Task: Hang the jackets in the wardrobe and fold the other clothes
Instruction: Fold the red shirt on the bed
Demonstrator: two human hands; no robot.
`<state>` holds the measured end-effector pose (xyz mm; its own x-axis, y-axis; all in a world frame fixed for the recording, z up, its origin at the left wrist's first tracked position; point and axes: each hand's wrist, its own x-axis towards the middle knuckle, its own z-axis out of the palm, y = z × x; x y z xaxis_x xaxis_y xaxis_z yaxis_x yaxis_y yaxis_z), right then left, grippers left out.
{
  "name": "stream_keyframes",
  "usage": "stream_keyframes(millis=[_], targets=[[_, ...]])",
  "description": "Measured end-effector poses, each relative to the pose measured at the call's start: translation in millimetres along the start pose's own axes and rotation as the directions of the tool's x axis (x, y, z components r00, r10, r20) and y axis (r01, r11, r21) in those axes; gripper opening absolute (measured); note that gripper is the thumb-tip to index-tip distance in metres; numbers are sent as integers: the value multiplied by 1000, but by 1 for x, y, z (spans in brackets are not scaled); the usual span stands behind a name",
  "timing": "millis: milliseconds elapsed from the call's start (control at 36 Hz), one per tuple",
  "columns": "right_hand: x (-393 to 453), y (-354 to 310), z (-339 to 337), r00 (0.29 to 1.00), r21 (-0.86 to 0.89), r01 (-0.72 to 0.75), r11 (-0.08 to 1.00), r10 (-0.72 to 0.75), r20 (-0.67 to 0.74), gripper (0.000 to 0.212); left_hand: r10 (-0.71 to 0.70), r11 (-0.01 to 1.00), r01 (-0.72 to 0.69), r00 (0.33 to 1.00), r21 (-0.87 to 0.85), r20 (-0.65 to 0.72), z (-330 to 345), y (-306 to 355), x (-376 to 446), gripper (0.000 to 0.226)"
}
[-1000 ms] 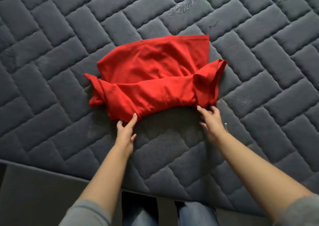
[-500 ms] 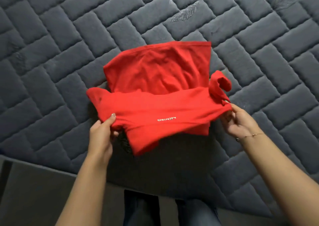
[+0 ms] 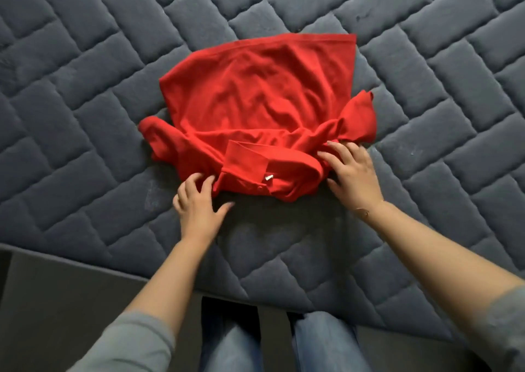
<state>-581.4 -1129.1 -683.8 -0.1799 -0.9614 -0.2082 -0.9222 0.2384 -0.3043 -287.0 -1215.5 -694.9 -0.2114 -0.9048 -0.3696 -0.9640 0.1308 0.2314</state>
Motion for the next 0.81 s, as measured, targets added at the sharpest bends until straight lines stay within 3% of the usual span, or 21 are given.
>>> stream_keyframes(millis=[111,194,250,306,361,389,472,556,583,694,750,806], targets=[[21,10,-6,995,69,20,997,-13,-100,8,44,993,-47,999,-104,-33,-2,2,14,28],[31,8,-26,995,384,-67,921,91,-45,7,53,947,-76,995,-311,-81,-22,6,18,21],[28,1,-47,973,602,-188,776,232,4,26,5,799,-20,1000,-600,-26,-48,13,13,20],[17,-6,-73,929,790,-267,552,366,57,45,-65,535,120,993,-837,101,-80,22,5,12],[1,-7,-104,892,882,-294,368,437,114,46,-110,327,222,974,-919,197,-113,30,-6,15],[-7,-7,-122,888,899,-293,324,441,131,46,-96,290,245,969,-925,226,-132,35,-11,18],[-30,-16,-174,915,888,-301,349,369,165,43,35,365,222,967,-904,252,-189,59,-23,16],[-41,-41,-213,950,840,-298,453,223,217,9,155,534,72,971,-842,182,-242,91,-35,27],[-45,-51,-222,950,815,-312,488,166,265,18,210,543,20,965,-839,159,-258,103,-42,24],[-64,-93,-229,922,764,-301,571,-30,386,98,393,486,-125,915,-865,89,-320,148,-71,16],[-74,-115,-226,920,775,-292,560,-55,387,116,443,441,-131,892,-888,88,-351,168,-81,16],[-83,-139,-228,953,821,-246,516,-27,303,121,496,425,-164,865,-890,77,-381,185,-90,14]])
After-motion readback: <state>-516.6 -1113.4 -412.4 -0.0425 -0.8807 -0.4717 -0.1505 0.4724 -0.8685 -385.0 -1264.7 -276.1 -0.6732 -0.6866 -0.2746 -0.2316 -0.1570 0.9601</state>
